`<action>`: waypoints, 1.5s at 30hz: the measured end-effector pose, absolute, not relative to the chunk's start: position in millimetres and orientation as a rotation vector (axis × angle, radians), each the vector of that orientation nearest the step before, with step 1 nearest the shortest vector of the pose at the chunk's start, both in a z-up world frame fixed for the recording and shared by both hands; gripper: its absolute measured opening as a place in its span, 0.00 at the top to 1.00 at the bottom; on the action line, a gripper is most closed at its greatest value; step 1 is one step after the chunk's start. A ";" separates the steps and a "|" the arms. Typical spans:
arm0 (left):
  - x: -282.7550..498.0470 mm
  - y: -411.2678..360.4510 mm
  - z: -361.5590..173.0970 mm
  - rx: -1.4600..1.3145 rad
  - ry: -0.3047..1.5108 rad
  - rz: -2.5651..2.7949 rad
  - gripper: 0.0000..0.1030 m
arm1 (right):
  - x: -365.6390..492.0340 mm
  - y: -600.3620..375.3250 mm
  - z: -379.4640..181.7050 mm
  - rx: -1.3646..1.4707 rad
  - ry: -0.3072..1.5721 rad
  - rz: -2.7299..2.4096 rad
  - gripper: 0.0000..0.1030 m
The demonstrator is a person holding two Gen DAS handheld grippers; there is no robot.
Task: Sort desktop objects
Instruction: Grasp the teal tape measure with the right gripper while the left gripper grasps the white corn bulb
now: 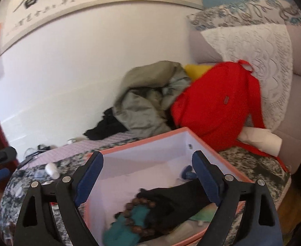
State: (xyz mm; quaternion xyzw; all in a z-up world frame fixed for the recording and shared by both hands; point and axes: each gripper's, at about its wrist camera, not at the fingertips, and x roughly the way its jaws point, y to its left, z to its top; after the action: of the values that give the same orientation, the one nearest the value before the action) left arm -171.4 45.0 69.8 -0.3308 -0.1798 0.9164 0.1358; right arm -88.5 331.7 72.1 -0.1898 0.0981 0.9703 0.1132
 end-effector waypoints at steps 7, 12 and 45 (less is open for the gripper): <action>-163.0 -43.0 46.7 -1.062 -0.550 2.815 0.08 | -89.5 250.2 65.5 -0.582 0.292 3.065 0.09; -174.4 -111.0 1.7 -1.187 -0.669 2.825 0.08 | -129.2 185.8 28.3 -0.871 0.401 3.179 0.10; -347.0 -93.6 -114.9 -1.289 -0.177 2.787 0.75 | -329.4 103.1 -145.5 -1.512 0.258 2.915 0.38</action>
State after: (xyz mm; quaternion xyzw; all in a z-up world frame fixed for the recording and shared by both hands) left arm -347.0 -93.6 -114.9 -0.4189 -0.0574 0.9056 0.0332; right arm -329.4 103.1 -145.5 -0.4576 0.0780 0.8824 -0.0763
